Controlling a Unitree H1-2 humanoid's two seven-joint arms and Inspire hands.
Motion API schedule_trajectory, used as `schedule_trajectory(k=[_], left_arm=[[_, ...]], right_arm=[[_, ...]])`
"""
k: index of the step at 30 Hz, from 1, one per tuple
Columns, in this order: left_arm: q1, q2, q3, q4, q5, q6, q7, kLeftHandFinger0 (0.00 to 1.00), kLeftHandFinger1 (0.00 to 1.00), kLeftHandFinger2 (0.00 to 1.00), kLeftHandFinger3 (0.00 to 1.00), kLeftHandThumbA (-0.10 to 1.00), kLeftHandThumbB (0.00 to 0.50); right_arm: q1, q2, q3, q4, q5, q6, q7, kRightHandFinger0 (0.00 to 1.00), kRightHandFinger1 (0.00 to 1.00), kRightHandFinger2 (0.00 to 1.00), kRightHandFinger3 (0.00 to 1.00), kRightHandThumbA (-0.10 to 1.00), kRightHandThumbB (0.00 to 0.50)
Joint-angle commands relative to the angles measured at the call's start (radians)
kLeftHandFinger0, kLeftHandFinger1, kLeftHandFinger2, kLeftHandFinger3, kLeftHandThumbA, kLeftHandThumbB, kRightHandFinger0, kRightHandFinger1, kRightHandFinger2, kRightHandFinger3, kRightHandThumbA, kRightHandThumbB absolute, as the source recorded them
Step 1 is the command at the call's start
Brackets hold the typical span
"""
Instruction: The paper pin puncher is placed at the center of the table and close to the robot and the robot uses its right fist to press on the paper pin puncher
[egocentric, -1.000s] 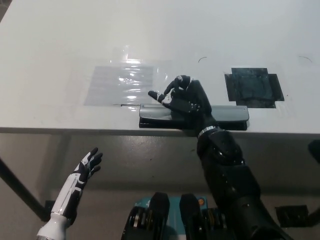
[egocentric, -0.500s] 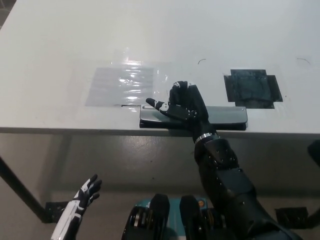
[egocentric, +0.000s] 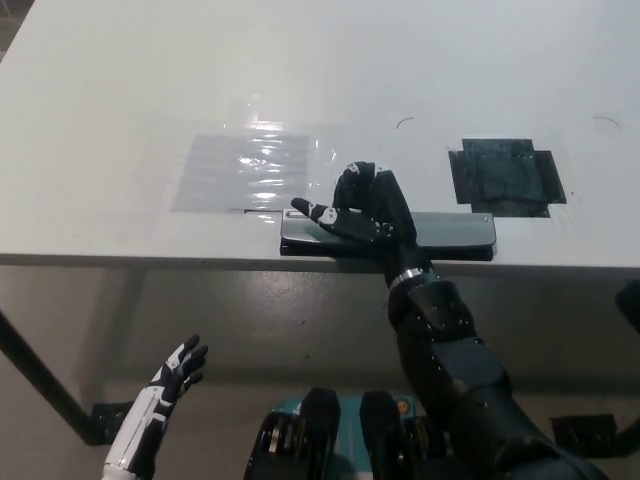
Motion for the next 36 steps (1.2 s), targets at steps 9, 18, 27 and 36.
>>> schedule_trajectory(k=[9, 18, 27, 36], left_arm=[[-0.064, 0.014, 0.01, -0.028, 0.001, -0.007, -0.005, 1.0, 1.0, 1.0, 1.0, 1.0, 0.284], [-0.062, 0.019, 0.008, -0.045, -0.001, 0.004, -0.012, 1.0, 1.0, 1.0, 1.0, 1.0, 0.299], [-0.077, 0.021, 0.01, -0.046, 0.011, 0.009, -0.005, 1.0, 1.0, 1.0, 1.0, 1.0, 0.301], [-0.051, 0.012, 0.006, -0.05, 0.0, 0.005, -0.008, 1.0, 1.0, 1.0, 1.0, 1.0, 0.306]], right_arm=[[0.069, -0.064, 0.006, -1.13, 0.007, 0.436, -0.033, 0.0, 0.0, 0.12, 0.05, 1.0, 0.232], [0.272, -0.159, 0.027, -1.587, 0.125, 0.545, -0.011, 0.0, 0.0, 0.0, 0.0, 1.0, 0.21], [0.712, -0.198, 0.049, -1.63, 0.048, 0.389, 0.046, 0.0, 0.0, 0.0, 0.0, 1.0, 0.142], [0.951, -0.181, 0.06, -1.361, -0.042, 0.243, 0.034, 0.29, 0.11, 0.14, 0.19, 1.0, 0.106]])
